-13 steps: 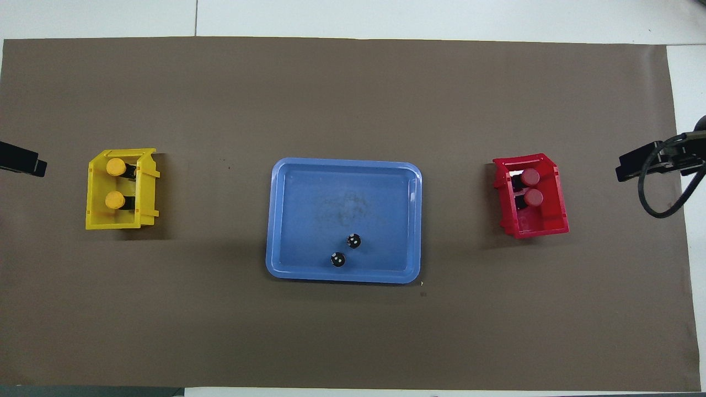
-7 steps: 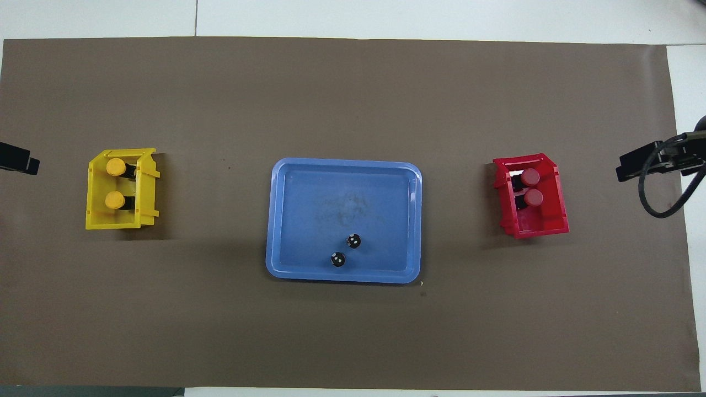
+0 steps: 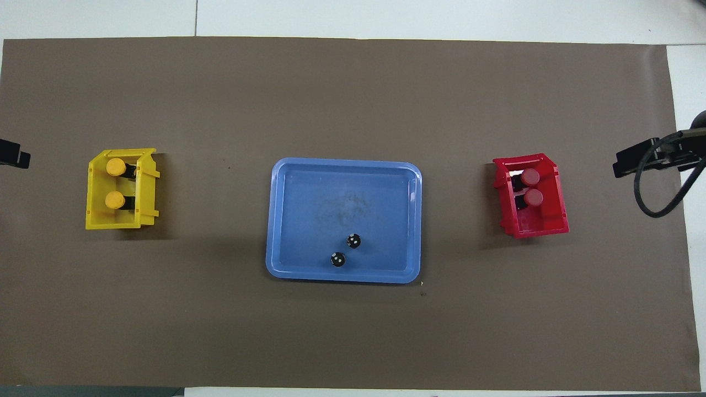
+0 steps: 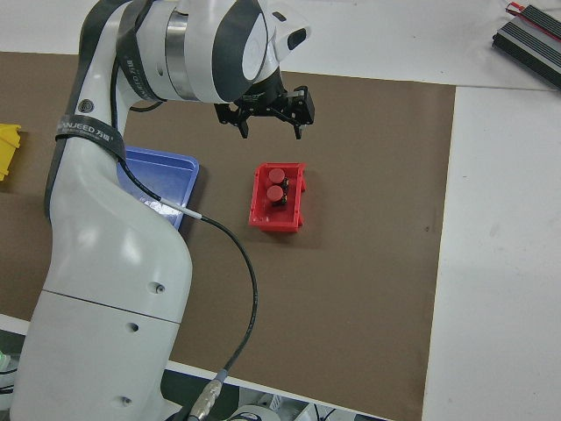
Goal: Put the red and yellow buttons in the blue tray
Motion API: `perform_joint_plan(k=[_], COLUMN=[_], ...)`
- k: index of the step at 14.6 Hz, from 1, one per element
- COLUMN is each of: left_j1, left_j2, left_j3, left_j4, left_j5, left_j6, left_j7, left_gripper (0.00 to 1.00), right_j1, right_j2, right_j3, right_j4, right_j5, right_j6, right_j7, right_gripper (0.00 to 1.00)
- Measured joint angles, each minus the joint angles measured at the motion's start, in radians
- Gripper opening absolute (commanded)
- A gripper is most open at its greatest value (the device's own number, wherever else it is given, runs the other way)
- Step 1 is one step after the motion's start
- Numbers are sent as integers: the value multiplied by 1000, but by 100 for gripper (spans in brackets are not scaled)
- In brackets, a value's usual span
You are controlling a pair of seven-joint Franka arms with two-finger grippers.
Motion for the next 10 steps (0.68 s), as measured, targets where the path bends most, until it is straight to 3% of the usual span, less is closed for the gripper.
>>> perform_joint_plan(k=[6, 10], left_j1=[0, 0], left_j2=[0, -1], left_j3=[-1, -2], left_j4=[-6, -7], left_j5=[0, 0], left_j6=[-3, -38], left_j7=[-3, -7], left_gripper=[100, 100], right_j1=[6, 29], right_j2=[3, 37], right_j3=[1, 2], right_j4=[-39, -136], right_j5=[3, 25], right_j6=[86, 258], right_j7=[0, 0], right_gripper=[100, 88])
